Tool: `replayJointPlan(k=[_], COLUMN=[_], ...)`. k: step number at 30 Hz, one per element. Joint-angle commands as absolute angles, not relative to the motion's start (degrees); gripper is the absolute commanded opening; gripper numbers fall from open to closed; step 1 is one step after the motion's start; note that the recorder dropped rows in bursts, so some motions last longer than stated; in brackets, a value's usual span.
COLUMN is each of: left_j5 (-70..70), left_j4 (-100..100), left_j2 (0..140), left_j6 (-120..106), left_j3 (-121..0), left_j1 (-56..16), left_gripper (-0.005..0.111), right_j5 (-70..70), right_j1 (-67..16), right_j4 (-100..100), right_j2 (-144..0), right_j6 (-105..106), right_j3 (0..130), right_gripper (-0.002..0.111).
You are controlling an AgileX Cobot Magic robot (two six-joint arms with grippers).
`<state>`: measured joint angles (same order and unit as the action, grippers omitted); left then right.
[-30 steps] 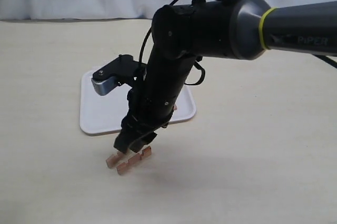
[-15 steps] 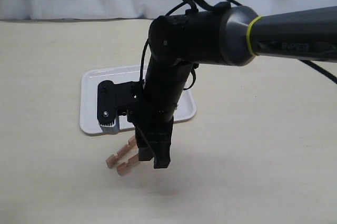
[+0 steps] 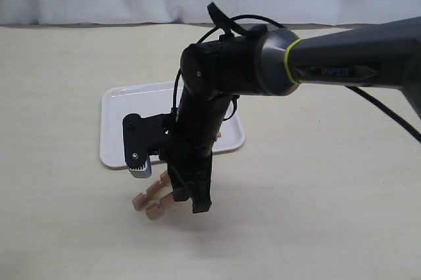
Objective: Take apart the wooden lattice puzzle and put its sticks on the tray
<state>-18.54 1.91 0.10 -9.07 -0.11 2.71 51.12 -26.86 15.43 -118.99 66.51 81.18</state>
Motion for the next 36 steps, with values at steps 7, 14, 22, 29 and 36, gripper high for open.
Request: replayJointPlan(k=[7,14,22,29,36], left_j5=[-17.6,-17.6,-17.6,-17.6,-17.6], left_j4=[2.1,2.1,2.1,2.1,2.1], left_j2=[0.0,0.0,0.0,0.0,0.0], left_j6=[-9.1,-9.1,-9.1,-9.1,-9.1], left_j3=[0.0,0.0,0.0,0.0,0.0], left_j1=[3.0,3.0,3.0,3.0,3.0], left_gripper=[0.0,0.0,0.0,0.0,0.0], right_j5=[53.8,54.5,59.0,62.6,62.5], right_j1=[-26.8,-26.8,-26.8,-26.8,-26.7], right_j4=[13.9,14.0,14.0,14.0,14.0], right_j2=[-121.2,-121.4,-121.2,-117.1,-111.3], right_j6=[66.8,66.6,67.2,67.5,66.1], right_j3=[81.1,81.1,81.1,81.1,81.1], right_gripper=[0.042,0.007,0.004,0.004,0.004])
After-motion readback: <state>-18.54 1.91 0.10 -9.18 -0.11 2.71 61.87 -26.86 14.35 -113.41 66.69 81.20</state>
